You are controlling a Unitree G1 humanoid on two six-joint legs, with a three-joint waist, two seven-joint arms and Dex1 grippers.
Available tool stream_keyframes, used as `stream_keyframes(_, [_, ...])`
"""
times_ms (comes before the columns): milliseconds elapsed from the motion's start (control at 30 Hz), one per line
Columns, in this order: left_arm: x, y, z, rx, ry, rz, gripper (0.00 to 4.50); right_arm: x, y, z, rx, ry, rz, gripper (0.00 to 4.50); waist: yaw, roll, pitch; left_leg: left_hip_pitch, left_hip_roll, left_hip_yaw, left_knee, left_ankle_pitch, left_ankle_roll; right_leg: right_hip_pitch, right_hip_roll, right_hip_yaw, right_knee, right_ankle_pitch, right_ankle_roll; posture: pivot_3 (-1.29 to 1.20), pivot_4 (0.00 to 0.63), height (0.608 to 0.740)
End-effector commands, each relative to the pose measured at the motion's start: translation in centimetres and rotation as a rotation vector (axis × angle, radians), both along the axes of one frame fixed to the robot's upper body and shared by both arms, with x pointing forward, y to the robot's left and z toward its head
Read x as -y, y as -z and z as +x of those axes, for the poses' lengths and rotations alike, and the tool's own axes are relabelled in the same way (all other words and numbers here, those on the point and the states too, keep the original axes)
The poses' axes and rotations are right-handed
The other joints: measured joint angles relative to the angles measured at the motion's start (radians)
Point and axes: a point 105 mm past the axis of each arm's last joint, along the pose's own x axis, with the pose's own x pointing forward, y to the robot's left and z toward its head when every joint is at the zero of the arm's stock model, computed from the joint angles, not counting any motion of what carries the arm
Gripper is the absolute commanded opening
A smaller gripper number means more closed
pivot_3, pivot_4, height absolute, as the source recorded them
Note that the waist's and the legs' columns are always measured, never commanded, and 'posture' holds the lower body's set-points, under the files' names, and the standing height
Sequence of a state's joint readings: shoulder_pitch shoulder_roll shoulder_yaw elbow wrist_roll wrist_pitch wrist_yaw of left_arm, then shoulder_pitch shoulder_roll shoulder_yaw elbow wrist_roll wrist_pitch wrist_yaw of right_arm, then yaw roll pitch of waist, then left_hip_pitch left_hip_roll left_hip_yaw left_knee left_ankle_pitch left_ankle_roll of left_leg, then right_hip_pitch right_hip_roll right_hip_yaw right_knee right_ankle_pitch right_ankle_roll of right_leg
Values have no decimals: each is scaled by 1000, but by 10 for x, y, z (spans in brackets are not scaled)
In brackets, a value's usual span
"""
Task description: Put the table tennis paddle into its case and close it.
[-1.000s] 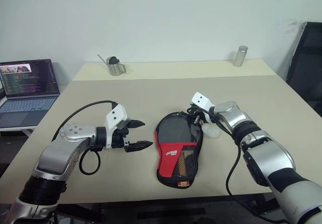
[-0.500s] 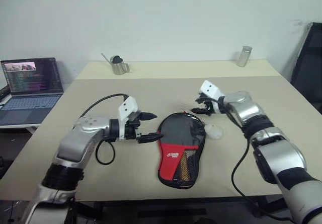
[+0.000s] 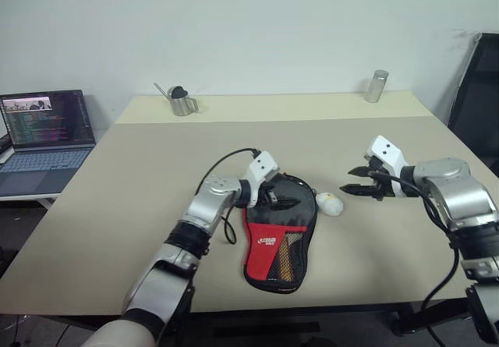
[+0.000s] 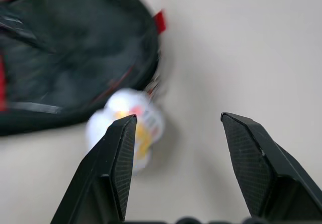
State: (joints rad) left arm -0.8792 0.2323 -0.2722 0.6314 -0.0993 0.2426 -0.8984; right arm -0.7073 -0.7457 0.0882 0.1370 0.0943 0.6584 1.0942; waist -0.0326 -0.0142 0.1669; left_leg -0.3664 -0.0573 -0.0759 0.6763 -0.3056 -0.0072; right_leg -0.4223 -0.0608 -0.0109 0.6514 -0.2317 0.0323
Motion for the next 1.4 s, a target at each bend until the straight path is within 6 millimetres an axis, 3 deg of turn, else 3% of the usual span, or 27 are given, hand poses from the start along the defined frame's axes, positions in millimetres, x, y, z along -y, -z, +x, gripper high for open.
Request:
stream_keyframes(33, [5,0,3,34,12,21,4500,-4,-15,-9,41,-6,26,2927,0,0,0,0,0,0,0,0,1,0,0,0,0,0,0,0,150,740])
stream_keyframes(200, [6,13,-1,43,34,59,4500,-14,-10,-13,6,14,91,2927,6,0,0,0,0,-1,1,0,0,0,0,0,1,0,0,0,150,740])
stream_keyframes(367, [5,23,-3,29,23,66,4500,-11,7,1,-4,147,82,2927,10,0,0,0,-1,-1,1,1,-2,0,-1,0,0,0,0,0,150,740])
stream_keyframes(567, [4,24,-4,23,18,64,4500,-9,0,-9,-23,110,98,4455,17,0,0,0,-1,-1,1,1,-2,1,-1,-1,-1,0,0,0,150,740])
stream_keyframes(733, [4,24,-3,26,16,66,4500,-11,8,-10,-63,120,109,4455,16,0,0,1,-1,-1,1,1,-1,1,0,-1,0,0,0,0,150,740])
stream_keyframes(967, [6,26,-1,21,2,62,4500,-22,37,-7,-112,152,110,4455,21,-1,0,1,-1,-1,1,1,-2,1,-1,-1,0,0,0,0,150,740])
stream_keyframes(1400, [16,40,-5,-26,-5,44,4500,-20,51,2,-114,200,104,4455,30,0,0,1,-1,-1,1,1,-2,2,0,-1,0,1,1,0,150,740])
